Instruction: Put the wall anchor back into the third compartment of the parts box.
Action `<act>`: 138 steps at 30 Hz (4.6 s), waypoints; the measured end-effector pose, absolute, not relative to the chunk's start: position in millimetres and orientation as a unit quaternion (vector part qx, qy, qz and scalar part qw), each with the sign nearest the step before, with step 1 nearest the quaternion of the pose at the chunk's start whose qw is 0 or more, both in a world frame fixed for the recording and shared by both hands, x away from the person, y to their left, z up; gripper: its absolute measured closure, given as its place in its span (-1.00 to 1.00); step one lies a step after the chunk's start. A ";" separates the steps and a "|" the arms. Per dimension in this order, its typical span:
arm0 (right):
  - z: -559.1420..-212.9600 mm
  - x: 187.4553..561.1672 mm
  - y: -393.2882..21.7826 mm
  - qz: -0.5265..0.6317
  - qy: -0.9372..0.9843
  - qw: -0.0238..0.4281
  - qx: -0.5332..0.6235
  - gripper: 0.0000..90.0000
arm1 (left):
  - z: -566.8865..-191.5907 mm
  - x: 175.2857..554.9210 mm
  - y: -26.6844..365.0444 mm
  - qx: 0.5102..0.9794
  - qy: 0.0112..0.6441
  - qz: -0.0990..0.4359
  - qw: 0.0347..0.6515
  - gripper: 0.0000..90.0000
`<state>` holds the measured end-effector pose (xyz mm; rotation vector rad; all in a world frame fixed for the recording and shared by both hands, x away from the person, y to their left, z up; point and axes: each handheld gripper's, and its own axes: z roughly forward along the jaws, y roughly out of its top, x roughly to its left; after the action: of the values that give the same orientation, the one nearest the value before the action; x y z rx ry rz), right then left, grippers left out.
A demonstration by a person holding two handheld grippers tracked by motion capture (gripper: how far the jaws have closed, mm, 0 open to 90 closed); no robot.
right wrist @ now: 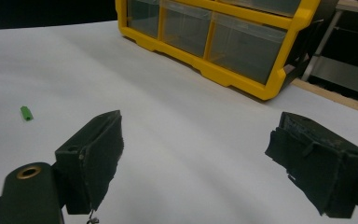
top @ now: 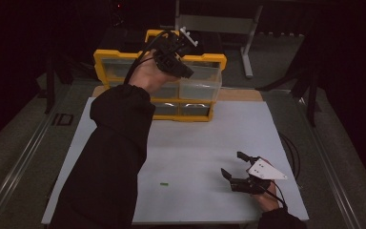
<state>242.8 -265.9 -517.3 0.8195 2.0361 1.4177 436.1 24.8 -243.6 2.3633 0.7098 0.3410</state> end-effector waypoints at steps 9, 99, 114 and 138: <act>-517.3 242.6 -265.6 0.522 0.753 0.262 0.302 -0.66 | -246.6 437.8 26.6 0.885 0.308 0.133 0.323 0.02; -517.3 241.5 -260.3 0.514 0.762 0.264 0.292 -0.66 | -496.1 299.4 76.0 0.936 0.244 0.059 0.248 -0.56; -517.6 241.1 -257.7 0.512 0.766 0.262 0.286 -0.66 | -509.3 282.4 71.5 0.946 0.213 0.049 0.238 -0.47; -518.2 241.0 -256.5 0.506 0.774 0.260 0.278 -0.66 | -519.7 284.7 77.8 0.946 0.236 0.027 0.221 0.34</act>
<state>241.0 -256.5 -518.2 0.7535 2.0955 1.3705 284.7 77.8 -519.7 2.6150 0.6536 0.0748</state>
